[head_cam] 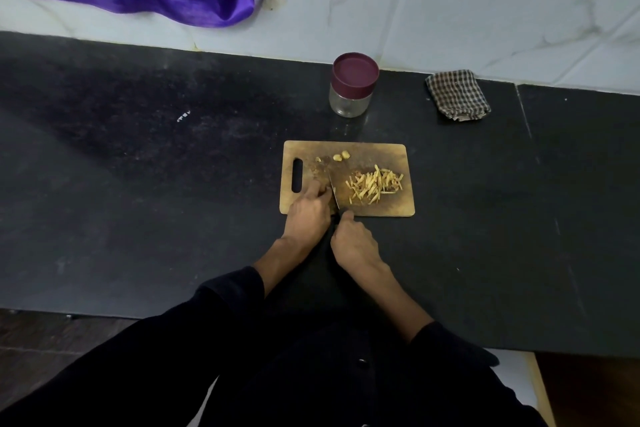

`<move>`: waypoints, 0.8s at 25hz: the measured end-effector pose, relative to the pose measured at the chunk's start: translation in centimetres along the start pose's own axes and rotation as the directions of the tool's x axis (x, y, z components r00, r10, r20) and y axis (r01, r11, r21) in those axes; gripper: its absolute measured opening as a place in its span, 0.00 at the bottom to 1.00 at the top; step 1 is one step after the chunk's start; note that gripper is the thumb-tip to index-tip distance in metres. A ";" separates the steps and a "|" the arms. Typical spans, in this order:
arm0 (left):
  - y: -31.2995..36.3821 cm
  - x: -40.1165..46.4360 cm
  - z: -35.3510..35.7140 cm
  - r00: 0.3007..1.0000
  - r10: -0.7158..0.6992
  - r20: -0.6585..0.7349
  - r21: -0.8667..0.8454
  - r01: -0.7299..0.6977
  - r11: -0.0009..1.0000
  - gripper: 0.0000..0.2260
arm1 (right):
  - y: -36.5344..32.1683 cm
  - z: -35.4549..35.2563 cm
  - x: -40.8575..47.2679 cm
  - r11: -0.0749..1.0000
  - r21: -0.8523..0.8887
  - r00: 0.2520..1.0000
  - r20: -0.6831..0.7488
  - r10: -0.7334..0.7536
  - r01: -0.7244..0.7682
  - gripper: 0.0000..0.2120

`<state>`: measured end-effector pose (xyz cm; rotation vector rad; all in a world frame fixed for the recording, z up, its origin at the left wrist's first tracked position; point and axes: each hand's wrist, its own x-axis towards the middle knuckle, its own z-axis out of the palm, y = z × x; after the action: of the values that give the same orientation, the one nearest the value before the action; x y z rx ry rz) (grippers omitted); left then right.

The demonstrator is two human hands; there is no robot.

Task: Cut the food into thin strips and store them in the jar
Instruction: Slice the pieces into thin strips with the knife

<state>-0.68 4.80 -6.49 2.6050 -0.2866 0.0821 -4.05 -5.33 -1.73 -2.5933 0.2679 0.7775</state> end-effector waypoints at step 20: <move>-0.6 0.5 -1.1 0.889 -0.451 -0.076 -0.550 0.340 0.763 0.13 | 0.4 0.3 -0.4 0.991 0.104 0.997 0.006 -0.081 0.080 0.12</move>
<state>-0.07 5.79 -5.73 2.0299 0.2953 0.1040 -4.62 -5.57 -1.91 -2.4858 0.1943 0.7290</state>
